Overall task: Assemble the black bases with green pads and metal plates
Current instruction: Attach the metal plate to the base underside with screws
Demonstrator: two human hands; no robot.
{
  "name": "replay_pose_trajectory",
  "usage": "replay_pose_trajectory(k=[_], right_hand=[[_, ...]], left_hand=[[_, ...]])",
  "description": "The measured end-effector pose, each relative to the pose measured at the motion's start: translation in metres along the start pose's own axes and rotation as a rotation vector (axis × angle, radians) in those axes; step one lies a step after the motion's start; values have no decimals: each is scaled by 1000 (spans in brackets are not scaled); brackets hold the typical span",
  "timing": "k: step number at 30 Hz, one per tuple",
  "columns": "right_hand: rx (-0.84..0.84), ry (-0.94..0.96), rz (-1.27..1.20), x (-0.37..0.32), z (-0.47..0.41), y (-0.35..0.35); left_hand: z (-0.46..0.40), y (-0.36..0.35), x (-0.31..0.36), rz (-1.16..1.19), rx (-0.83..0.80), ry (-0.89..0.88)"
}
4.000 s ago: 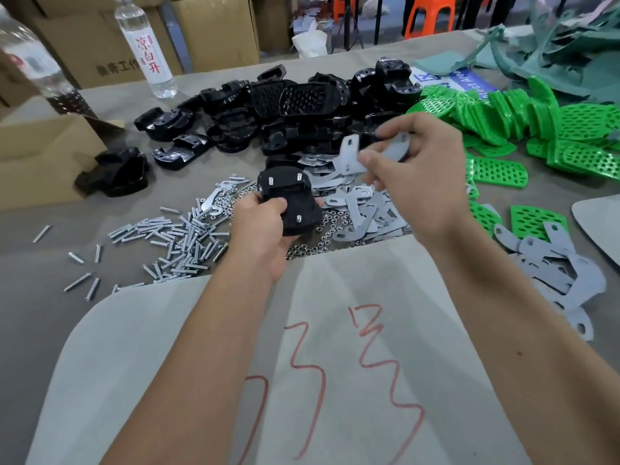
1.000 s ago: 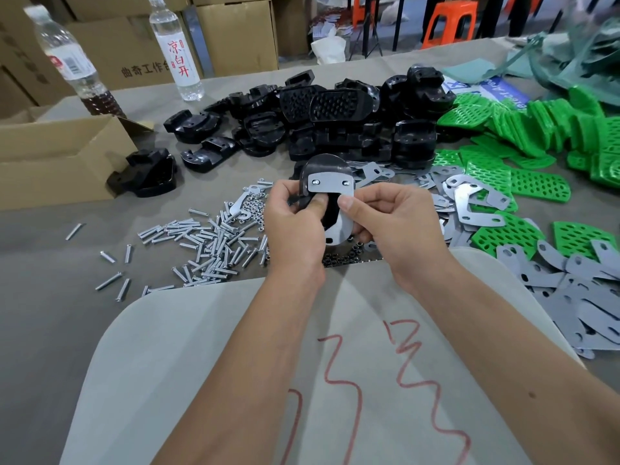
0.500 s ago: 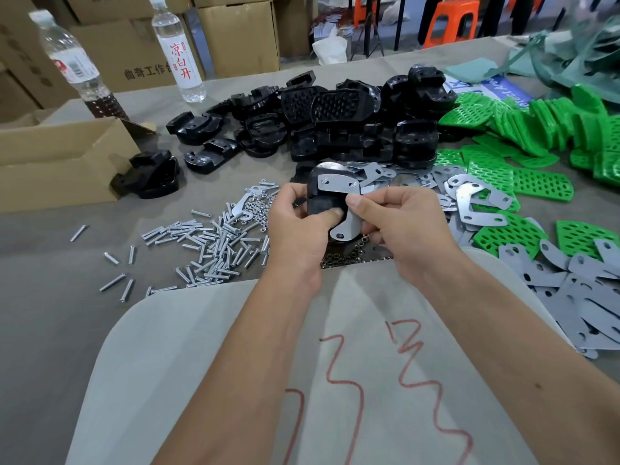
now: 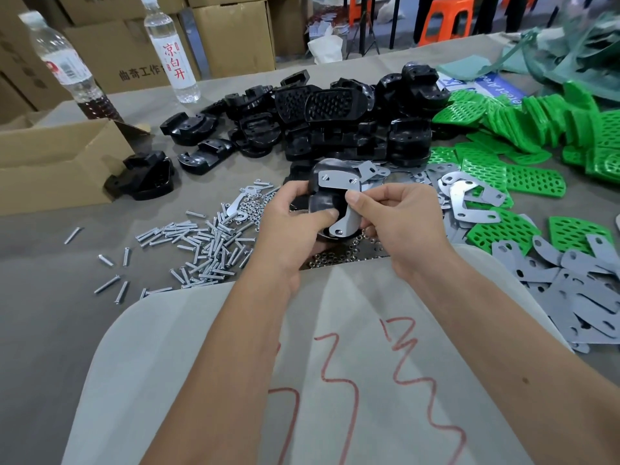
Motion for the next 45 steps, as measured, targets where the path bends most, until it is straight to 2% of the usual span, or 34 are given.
replay_pose_trajectory(k=[4, 16, 27, 32, 34, 37, 41, 45], right_hand=[[3, 2, 26, 1, -2, 2], [6, 39, 166, 4, -1, 2], [-36, -13, 64, 2, -1, 5], [5, -55, -10, 0, -3, 8], [-62, -75, -41, -2, -3, 9], [-283, -50, -106, -8, -1, 12], [-292, -27, -102, -8, -1, 14], [-319, -47, -169, -6, -2, 15]], left_hand=[[1, 4, 3, -56, -55, -46], [2, 7, 5, -84, -58, -37], [6, 5, 7, -34, -88, -47], [4, 11, 9, 19, -87, -29], [2, 12, 10, 46, -100, -11], [2, 11, 9, 63, -129, 2], [2, 8, 7, 15, -106, -39], [2, 7, 5, 68, -47, -109]])
Point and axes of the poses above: each hand's wrist, its own z-axis away from the middle knuckle, its own y-axis out of the back of the hand, x = y × z, the point moved 1 cm from there along -z, towards the middle knuckle, and after that the axes turned 8 degrees about x, right-handed, at the moved point
